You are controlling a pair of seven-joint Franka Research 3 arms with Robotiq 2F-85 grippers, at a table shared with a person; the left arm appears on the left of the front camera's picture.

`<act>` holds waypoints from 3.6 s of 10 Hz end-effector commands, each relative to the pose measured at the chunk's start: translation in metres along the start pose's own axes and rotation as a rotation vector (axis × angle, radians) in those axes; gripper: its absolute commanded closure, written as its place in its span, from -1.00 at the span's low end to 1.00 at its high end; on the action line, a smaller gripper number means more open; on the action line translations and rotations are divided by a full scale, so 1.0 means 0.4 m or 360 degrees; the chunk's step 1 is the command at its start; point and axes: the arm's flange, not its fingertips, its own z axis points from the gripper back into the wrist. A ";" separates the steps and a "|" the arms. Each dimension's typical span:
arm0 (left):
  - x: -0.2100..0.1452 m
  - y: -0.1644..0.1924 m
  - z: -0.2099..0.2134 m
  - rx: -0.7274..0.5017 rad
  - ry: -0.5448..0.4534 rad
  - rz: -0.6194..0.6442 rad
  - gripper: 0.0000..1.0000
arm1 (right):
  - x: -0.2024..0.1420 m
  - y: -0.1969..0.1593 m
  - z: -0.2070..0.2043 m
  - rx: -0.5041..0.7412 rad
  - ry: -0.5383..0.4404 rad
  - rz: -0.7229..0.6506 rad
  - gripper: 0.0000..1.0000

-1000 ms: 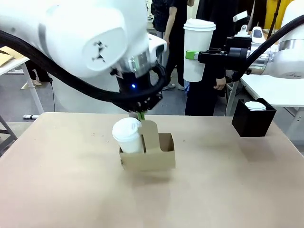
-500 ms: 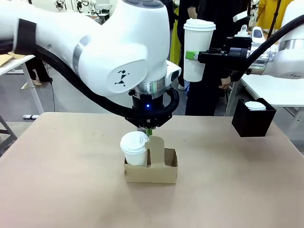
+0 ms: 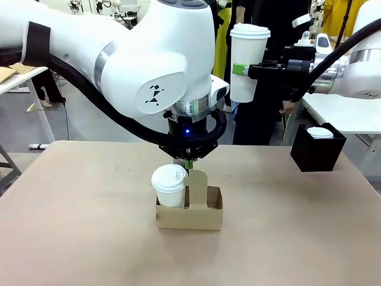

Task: Pour a drink into a cup and package it in a carrier.
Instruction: Insert the held 600 ml Paper Cup into the Cup Carrier.

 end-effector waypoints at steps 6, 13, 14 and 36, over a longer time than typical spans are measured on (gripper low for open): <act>0.008 0.060 0.101 -0.0146 0.0005 -0.0068 -1.00 | 0.000 0.000 0.000 0.0000 0.0000 0.0000 -0.61; 0.017 0.399 0.261 -0.0544 -0.0142 -0.1238 -1.00 | -0.246 -0.043 -0.091 0.0729 0.0174 0.0030 -0.61; -0.007 0.416 0.241 -0.0585 -0.0227 -0.1321 -1.00 | -0.286 -0.020 -0.104 0.0823 0.0152 0.0059 -0.61; 0.039 0.719 0.040 -0.0525 -0.0425 -0.1533 -1.00 | -0.618 0.097 -0.204 0.1212 0.0088 0.0036 -0.61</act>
